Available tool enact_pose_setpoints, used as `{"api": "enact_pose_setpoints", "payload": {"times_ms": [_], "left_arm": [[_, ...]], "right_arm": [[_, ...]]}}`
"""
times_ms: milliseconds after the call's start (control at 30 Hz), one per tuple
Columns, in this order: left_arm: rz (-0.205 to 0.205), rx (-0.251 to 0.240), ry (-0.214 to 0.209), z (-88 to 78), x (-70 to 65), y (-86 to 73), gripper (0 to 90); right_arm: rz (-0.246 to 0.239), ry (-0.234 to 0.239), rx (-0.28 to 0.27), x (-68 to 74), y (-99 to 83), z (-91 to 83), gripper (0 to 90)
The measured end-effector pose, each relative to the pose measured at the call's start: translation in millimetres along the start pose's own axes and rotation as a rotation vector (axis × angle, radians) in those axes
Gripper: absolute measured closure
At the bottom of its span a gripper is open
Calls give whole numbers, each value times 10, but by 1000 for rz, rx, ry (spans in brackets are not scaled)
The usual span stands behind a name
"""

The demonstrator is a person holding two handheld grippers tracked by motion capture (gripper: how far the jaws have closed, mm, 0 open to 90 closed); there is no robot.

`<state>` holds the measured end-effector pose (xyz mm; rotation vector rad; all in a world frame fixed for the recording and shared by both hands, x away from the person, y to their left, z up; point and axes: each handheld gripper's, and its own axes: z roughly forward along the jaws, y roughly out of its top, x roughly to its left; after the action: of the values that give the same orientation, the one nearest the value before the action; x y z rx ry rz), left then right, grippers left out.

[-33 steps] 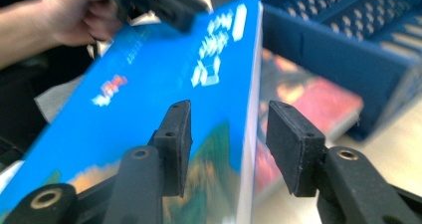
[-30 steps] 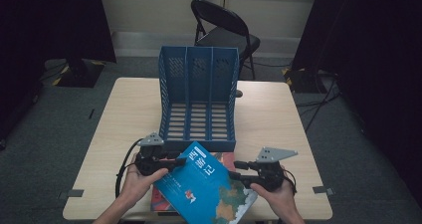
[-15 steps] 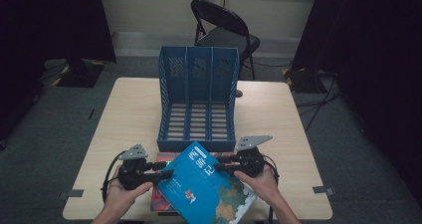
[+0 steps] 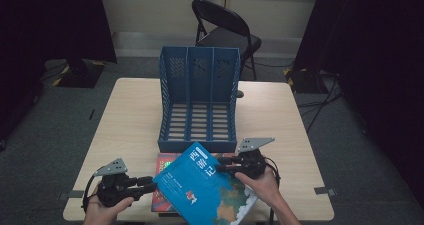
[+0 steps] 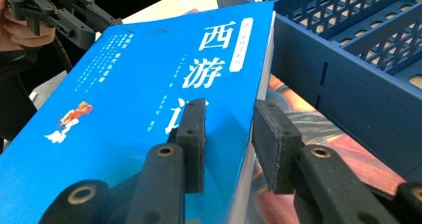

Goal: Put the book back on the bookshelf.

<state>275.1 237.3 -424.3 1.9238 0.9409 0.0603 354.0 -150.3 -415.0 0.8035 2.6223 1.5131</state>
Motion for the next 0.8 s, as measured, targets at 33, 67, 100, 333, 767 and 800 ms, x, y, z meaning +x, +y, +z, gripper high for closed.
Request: {"api": "enact_pose_setpoints", "payload": {"times_ms": [33, 67, 100, 333, 767, 800], "left_arm": [[-8, -6, -12, 1, 15, -16, 641], [-8, -6, -12, 1, 15, -16, 641], [-32, -17, -24, 7, 32, -35, 641], [-14, -21, -12, 36, 50, -11, 648], [-43, -23, 36, 246, 119, 198, 661], [-43, -23, 36, 246, 119, 198, 661]], "right_arm": [[0, 0, -2, 1, -4, 0, 668], [0, 0, -2, 1, -4, 0, 668], [-2, 2, -2, -1, -5, 1, 666], [4, -6, 16, 12, -6, -23, 659], [23, -57, 12, 118, -162, -214, 598], [22, -64, 14, 136, -172, -231, 591]]}}
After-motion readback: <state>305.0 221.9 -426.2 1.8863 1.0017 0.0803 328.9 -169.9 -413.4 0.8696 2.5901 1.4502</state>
